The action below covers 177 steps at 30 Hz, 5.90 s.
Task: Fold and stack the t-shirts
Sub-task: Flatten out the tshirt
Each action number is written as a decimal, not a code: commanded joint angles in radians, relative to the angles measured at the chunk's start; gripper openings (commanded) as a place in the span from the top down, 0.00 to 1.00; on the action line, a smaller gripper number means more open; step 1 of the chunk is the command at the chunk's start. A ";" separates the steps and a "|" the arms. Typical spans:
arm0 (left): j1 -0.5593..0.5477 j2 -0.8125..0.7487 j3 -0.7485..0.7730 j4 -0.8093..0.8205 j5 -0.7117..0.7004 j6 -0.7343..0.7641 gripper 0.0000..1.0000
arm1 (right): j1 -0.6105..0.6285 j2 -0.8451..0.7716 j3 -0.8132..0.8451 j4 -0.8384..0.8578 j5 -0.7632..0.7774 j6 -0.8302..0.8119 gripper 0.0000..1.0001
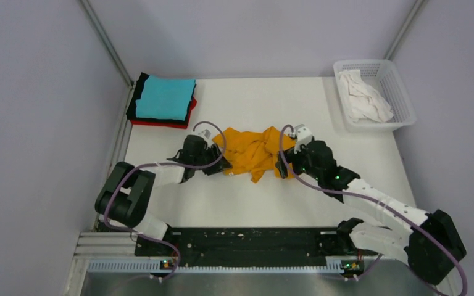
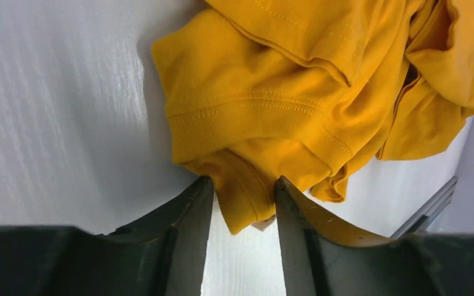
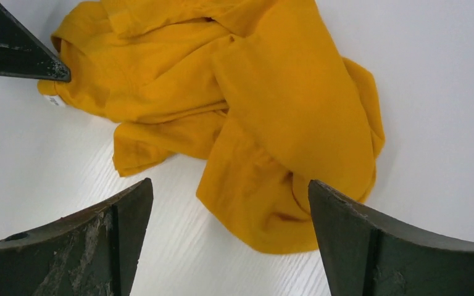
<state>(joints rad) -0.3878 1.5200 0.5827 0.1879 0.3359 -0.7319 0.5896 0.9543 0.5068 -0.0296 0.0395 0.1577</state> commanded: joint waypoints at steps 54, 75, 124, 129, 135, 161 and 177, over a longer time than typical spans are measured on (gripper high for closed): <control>-0.024 -0.937 0.681 -0.464 -0.383 0.275 1.00 | 0.054 -0.292 0.855 -0.236 0.114 0.015 1.00; -0.020 -0.640 0.451 -0.387 -0.849 0.256 1.00 | 0.051 -0.118 0.564 -0.177 0.657 -0.016 1.00; 0.113 0.075 0.125 -0.183 -0.273 0.025 0.01 | -0.113 0.927 0.600 -0.038 0.404 0.247 0.75; 0.131 0.042 0.109 -0.210 -0.318 0.038 0.01 | -0.163 0.822 0.550 -0.031 0.319 0.222 0.88; 0.153 0.039 0.107 -0.229 -0.327 0.038 0.01 | -0.243 0.710 0.440 0.008 0.136 0.179 0.91; 0.165 -0.110 0.047 -0.167 -0.180 0.065 0.01 | -0.420 0.428 0.454 -0.381 0.668 0.261 0.22; 0.135 0.025 0.187 -0.121 -0.017 0.037 0.01 | -0.309 0.421 0.049 0.074 0.128 0.383 0.01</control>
<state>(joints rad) -0.2455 1.4544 0.7387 0.0147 0.2481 -0.6804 0.2802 1.3197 0.5308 -0.0170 0.1040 0.4938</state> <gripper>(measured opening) 0.991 0.985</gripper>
